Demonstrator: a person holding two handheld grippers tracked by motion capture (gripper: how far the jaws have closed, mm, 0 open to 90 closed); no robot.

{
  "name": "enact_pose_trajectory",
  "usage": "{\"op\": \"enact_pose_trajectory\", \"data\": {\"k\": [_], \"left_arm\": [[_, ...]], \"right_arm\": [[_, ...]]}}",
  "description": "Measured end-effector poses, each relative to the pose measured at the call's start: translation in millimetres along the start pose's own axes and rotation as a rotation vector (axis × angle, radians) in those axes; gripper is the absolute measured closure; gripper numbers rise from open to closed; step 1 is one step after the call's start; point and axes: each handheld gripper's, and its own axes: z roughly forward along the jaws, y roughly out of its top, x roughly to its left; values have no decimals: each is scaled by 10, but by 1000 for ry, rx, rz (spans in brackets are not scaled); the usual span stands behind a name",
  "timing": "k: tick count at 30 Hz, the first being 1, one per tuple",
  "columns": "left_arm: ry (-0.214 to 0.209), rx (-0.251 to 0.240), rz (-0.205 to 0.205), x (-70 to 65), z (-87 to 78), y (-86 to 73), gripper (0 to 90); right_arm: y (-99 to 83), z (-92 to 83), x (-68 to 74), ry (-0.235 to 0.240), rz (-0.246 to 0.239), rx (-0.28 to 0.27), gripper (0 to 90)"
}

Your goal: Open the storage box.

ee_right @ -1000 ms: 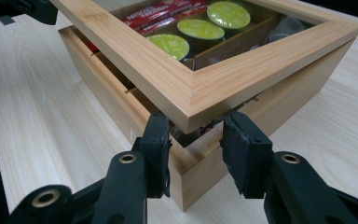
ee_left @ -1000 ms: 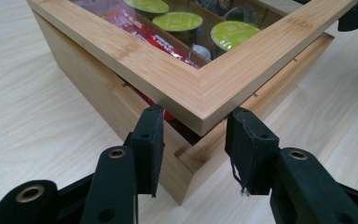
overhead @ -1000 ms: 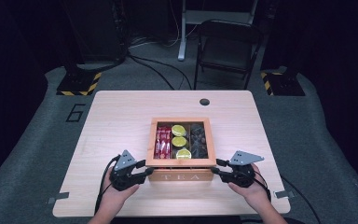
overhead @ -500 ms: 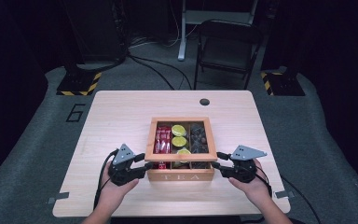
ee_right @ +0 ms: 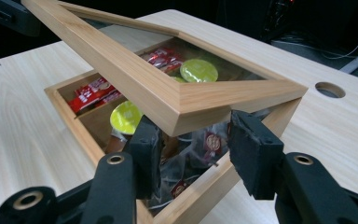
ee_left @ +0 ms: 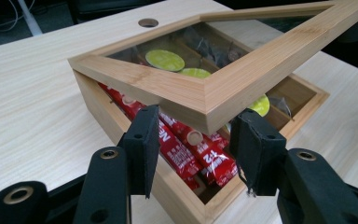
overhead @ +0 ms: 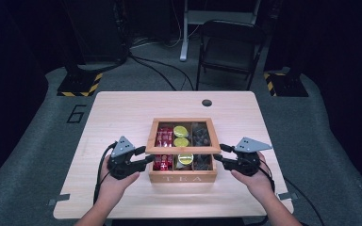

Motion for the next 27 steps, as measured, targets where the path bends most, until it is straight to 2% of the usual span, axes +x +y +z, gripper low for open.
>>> {"op": "enact_pose_trajectory", "data": {"k": [9,15,16,20,21,27], "left_arm": [[8,-35,-19,30,-22,124,533],[17,-36,-10,51,-38,220,536],[18,-42,-22,43,-35,230,537],[23,-38,-13,66,-42,292,538],[21,-35,-14,69,-46,305,538],[25,-40,-24,94,-45,380,539]], "right_arm": [[153,6,-59,-12,-12,-18,533],[227,10,-102,-10,-25,-34,532],[240,12,-99,-15,-15,-37,532],[289,15,-130,-12,-37,-40,533],[303,17,-121,-19,-18,-42,533],[372,20,-141,-29,-12,-40,538]]}}
